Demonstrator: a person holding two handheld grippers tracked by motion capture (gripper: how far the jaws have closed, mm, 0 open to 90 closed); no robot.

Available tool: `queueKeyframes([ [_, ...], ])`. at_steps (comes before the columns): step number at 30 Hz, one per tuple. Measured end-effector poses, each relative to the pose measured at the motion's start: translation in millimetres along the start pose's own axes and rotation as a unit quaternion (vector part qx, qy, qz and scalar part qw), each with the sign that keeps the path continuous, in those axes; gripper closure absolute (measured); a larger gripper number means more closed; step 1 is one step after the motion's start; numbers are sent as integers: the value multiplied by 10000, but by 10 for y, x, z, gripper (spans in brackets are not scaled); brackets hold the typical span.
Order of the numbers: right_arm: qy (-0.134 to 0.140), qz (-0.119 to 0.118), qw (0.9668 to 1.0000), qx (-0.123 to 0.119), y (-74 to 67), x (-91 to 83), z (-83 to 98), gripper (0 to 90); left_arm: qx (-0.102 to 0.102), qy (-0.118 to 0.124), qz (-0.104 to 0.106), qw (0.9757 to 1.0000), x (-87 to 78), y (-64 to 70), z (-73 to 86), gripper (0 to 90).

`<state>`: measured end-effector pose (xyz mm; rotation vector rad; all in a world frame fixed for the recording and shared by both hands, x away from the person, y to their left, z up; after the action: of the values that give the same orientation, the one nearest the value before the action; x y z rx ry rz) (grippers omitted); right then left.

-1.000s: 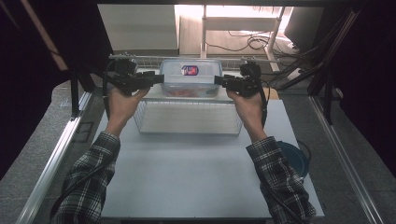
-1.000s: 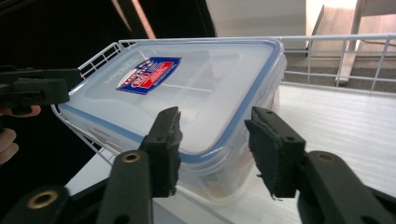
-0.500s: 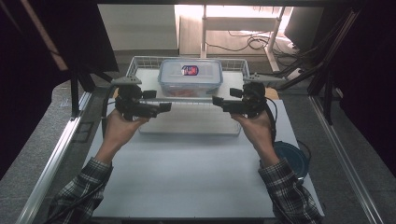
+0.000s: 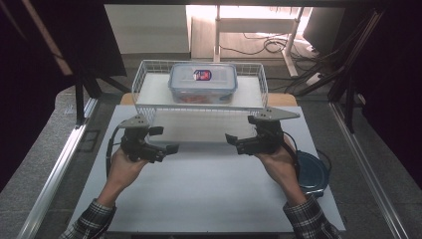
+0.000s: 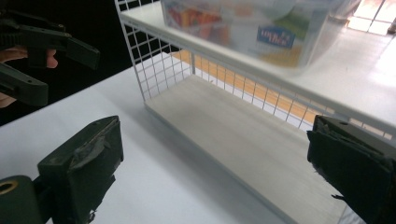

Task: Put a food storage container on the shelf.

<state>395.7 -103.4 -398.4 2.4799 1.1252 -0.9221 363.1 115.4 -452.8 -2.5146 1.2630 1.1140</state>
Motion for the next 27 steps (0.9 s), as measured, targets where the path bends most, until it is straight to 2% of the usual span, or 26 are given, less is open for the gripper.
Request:
queueKeyframes([
  [3,-30,-14,10000,-32,-11,0,121,34,-62,27,-17,10000,44,-18,119,60],
  [6,-61,-86,9999,-57,-17,5,229,45,-34,48,-111,9999,57,-34,228,54],
  [10,-26,-242,9997,-32,-22,7,371,46,-46,174,-69,9998,57,21,338,60],
  [14,38,-308,9995,51,-29,5,516,33,76,126,-129,9998,118,65,512,71],
  [19,155,-395,9990,109,-85,-35,660,19,91,87,-157,9998,145,110,670,70],
  [22,162,-382,9991,63,-115,-35,720,15,145,37,-251,9996,144,121,767,71],
  [27,93,-361,9993,-37,-189,58,879,13,-30,87,-275,9996,136,91,945,71],
])
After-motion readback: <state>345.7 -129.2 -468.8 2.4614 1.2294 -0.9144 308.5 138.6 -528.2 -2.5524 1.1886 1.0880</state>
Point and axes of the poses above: each handheld gripper's, and its own axes: x roughly forward along the jaws, z roughly out of its underside, y roughly to its right, the point moved 10 cm from there along x, roughly forward along the jaws, and after that the axes turned 14 degrees about -y, right-handed, at the moved point
